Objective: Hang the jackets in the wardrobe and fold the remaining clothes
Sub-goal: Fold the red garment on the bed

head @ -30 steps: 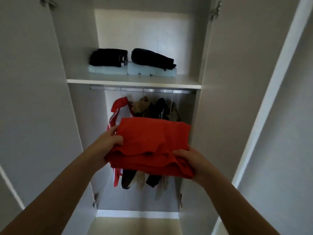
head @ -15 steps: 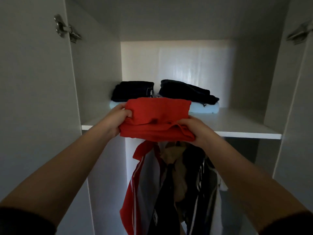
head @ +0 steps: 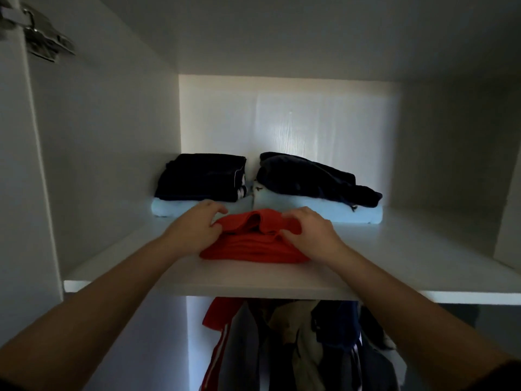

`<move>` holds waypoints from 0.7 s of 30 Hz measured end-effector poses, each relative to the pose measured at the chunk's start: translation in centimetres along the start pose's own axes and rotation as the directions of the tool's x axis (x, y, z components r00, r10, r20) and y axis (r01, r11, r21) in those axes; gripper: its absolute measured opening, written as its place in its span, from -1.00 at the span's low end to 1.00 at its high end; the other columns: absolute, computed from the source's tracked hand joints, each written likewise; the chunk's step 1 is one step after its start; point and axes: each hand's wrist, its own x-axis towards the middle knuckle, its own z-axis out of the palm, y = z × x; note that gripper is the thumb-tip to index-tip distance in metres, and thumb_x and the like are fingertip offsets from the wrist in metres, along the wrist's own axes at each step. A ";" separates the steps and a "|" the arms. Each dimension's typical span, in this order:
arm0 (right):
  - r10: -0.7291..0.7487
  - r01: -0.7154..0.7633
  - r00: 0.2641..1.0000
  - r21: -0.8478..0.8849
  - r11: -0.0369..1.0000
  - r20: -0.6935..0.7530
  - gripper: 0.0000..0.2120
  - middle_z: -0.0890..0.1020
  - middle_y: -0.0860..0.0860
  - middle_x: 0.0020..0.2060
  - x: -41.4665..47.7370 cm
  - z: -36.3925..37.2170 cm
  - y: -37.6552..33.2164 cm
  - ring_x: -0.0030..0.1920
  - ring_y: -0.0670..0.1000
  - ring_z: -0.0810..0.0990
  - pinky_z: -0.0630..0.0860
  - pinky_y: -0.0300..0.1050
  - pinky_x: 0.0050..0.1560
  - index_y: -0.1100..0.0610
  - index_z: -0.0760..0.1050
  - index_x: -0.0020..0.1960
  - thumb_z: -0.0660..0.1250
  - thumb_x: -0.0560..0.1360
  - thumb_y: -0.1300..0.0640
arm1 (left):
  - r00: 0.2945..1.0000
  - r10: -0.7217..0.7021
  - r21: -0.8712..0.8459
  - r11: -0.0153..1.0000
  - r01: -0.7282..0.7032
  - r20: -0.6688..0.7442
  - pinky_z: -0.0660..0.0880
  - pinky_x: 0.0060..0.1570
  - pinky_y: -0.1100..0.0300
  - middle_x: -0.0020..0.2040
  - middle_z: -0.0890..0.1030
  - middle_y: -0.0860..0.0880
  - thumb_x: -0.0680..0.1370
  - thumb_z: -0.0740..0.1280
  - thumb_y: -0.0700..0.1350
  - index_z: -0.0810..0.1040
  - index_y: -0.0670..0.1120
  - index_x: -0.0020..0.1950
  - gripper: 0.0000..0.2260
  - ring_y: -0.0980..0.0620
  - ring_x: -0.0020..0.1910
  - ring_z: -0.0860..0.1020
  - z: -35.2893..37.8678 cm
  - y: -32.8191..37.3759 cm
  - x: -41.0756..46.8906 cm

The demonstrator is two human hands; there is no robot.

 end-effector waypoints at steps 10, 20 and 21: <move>-0.120 0.123 0.992 -0.381 0.916 0.032 -0.87 0.61 0.07 -0.06 0.3 -0.6 -2.0 -0.05 0.14 0.59 0.35 -0.10 -0.19 0.14 0.49 0.01 0.24 0.49 0.15 | 0.980 0.198 0.512 0.845 -0.155 -0.030 0.44 -0.25 0.11 -0.06 0.59 -0.05 0.50 0.24 -0.18 0.50 -0.13 0.00 -0.89 -0.05 -0.12 0.57 0.5 1.0 -0.2; -0.694 0.616 0.716 -0.402 0.677 -0.071 -0.93 0.53 0.05 -0.42 -2.9 -0.3 -3.4 -0.49 0.09 0.48 0.42 -0.13 -0.46 0.19 0.50 -0.24 0.27 0.37 0.20 | 0.922 0.355 0.665 0.654 -0.361 0.152 0.26 -0.31 0.17 0.02 0.48 -0.02 0.50 0.21 -0.25 0.43 -0.09 0.08 -0.81 0.00 -0.07 0.50 0.6 0.2 -1.1; -0.699 0.640 0.715 -0.398 0.657 -0.006 -0.86 0.52 0.02 -0.44 -3.1 -0.3 -3.3 -0.50 0.07 0.47 0.40 -0.12 -0.49 0.17 0.48 -0.22 0.24 0.43 0.11 | 0.918 0.346 0.671 0.636 -0.381 0.193 0.27 -0.30 0.17 0.03 0.47 -0.01 0.51 0.19 -0.25 0.43 -0.07 0.09 -0.81 0.01 -0.06 0.51 0.5 0.0 -1.1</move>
